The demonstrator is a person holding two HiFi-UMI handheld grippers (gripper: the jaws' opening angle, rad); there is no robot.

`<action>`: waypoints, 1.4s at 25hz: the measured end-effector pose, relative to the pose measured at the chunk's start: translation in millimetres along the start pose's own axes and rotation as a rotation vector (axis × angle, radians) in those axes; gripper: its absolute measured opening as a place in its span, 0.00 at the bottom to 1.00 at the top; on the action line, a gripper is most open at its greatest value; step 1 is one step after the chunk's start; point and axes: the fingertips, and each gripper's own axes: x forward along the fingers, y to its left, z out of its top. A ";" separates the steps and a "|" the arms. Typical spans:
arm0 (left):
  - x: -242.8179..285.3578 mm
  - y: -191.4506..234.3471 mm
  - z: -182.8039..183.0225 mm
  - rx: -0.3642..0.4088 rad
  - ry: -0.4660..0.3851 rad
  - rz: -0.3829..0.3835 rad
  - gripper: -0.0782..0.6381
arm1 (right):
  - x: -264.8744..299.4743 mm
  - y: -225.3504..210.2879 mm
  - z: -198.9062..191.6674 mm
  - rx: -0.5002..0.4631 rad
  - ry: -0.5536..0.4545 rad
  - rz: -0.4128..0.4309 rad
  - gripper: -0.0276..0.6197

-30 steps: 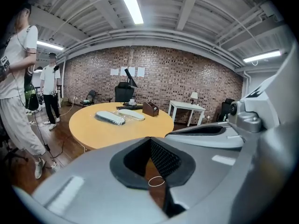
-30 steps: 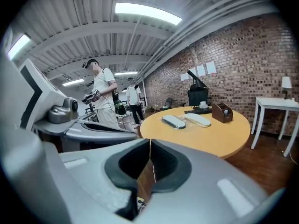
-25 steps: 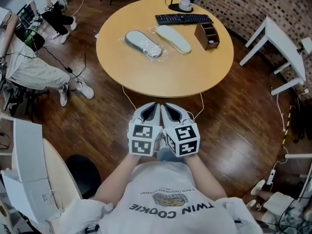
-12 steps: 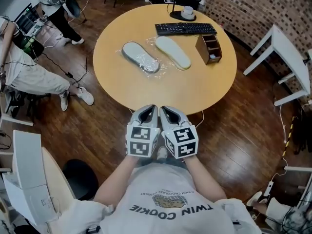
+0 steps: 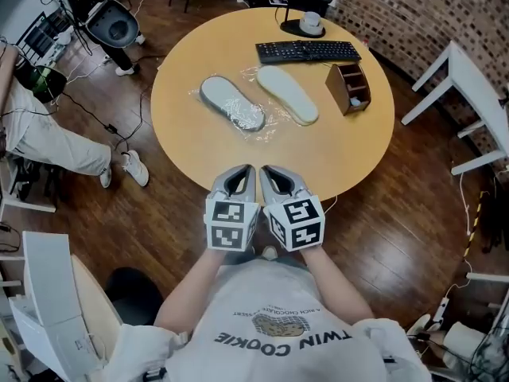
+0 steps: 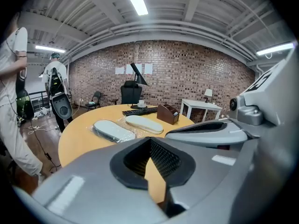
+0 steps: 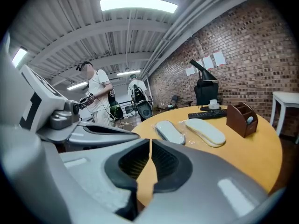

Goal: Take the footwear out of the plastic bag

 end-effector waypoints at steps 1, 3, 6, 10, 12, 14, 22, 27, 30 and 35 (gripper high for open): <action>4.8 5.9 0.3 0.004 0.004 -0.004 0.12 | 7.4 -0.9 2.0 0.002 0.003 -0.002 0.05; 16.5 17.8 1.2 0.008 0.013 -0.015 0.12 | 23.5 -4.9 5.9 0.011 0.008 -0.010 0.05; 39.5 37.4 5.9 0.021 0.026 -0.037 0.12 | 49.9 -16.0 11.5 0.025 0.021 -0.031 0.05; 74.2 63.7 17.2 0.051 0.045 -0.071 0.12 | 82.3 -36.0 19.5 0.040 0.039 -0.066 0.05; 90.5 77.5 23.4 0.071 0.055 -0.090 0.12 | 98.1 -44.6 22.8 0.057 0.051 -0.087 0.05; 103.1 92.7 27.5 0.106 0.067 -0.105 0.12 | 113.3 -49.1 24.8 0.079 0.064 -0.107 0.06; 151.6 161.7 35.0 0.182 0.121 -0.131 0.12 | 158.9 -67.3 24.1 0.134 0.109 -0.165 0.07; 182.0 211.9 39.8 0.236 0.149 -0.131 0.12 | 184.8 -78.6 23.8 0.180 0.134 -0.204 0.08; 198.9 236.2 34.5 0.260 0.173 -0.137 0.12 | 193.2 -84.3 20.7 0.201 0.145 -0.229 0.09; 224.4 270.7 18.8 0.283 0.223 -0.142 0.12 | 208.9 -90.4 14.7 0.230 0.172 -0.239 0.10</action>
